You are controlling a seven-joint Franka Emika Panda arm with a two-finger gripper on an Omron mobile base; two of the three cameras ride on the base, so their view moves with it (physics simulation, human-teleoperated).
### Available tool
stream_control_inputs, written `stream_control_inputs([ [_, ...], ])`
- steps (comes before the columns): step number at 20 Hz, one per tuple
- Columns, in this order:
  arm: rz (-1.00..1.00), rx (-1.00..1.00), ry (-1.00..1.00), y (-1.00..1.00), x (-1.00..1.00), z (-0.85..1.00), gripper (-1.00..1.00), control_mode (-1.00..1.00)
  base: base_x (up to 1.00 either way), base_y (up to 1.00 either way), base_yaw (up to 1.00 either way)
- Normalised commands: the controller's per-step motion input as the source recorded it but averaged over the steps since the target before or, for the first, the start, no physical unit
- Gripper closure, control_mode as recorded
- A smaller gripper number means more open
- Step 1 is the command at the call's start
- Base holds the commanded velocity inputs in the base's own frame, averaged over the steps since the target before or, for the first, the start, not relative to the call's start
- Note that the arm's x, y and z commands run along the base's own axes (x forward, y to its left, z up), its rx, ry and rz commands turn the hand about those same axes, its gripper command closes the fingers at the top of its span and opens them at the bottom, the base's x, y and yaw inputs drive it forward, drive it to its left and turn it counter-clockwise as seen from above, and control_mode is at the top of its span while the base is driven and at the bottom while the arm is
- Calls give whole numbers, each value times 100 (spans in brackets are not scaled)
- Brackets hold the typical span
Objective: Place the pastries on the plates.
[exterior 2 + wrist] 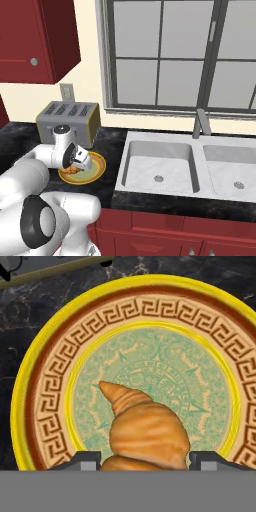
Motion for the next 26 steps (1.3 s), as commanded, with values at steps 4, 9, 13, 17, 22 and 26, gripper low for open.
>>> stream_control_inputs([
  [4,0,0,0,0,0,0,-100,-100,0,0,0],
  [9,0,0,0,0,1,0,-100,-100,0,0,0],
  [13,0,0,0,-1,0,16,-100,-100,0,0,0],
  [17,0,0,-3,0,-17,61,-100,-100,0,0,0],
  [22,0,-2,-7,-3,-90,67,-100,-100,0,0,0],
  [26,0,-4,-5,-13,-100,50,-100,-100,0,0,0],
])
